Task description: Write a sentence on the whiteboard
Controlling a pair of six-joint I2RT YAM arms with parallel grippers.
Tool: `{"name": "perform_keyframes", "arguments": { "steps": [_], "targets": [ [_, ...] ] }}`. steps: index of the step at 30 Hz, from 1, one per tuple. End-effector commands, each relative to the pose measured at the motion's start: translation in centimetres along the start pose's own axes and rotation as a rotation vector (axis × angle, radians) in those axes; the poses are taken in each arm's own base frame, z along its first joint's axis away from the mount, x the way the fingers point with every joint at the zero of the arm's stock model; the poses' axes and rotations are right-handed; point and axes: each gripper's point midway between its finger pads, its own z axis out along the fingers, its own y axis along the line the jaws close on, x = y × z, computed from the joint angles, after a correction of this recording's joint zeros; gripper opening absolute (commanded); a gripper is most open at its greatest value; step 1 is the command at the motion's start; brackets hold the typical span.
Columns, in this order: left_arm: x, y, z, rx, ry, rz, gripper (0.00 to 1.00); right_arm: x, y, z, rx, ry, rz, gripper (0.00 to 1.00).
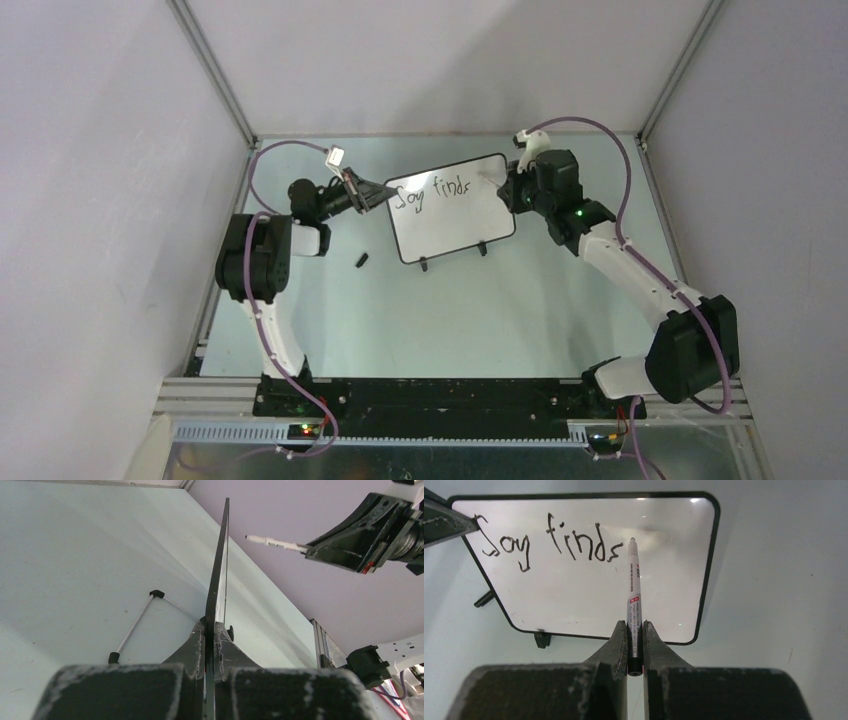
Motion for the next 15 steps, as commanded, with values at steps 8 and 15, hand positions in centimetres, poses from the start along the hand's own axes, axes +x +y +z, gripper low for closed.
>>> {"name": "perform_keyframes", "arguments": {
  "steps": [8, 15],
  "targets": [
    [-1.2, -0.5, -0.5, 0.018, -0.019, 0.083, 0.0, -2.0, -1.1, -0.5, -0.019, -0.009, -0.011, 0.0],
    [-1.1, -0.4, -0.9, -0.004, -0.031, 0.093, 0.0, -0.7, -0.5, -0.3, -0.005, -0.036, -0.022, 0.0]
  ]
}}
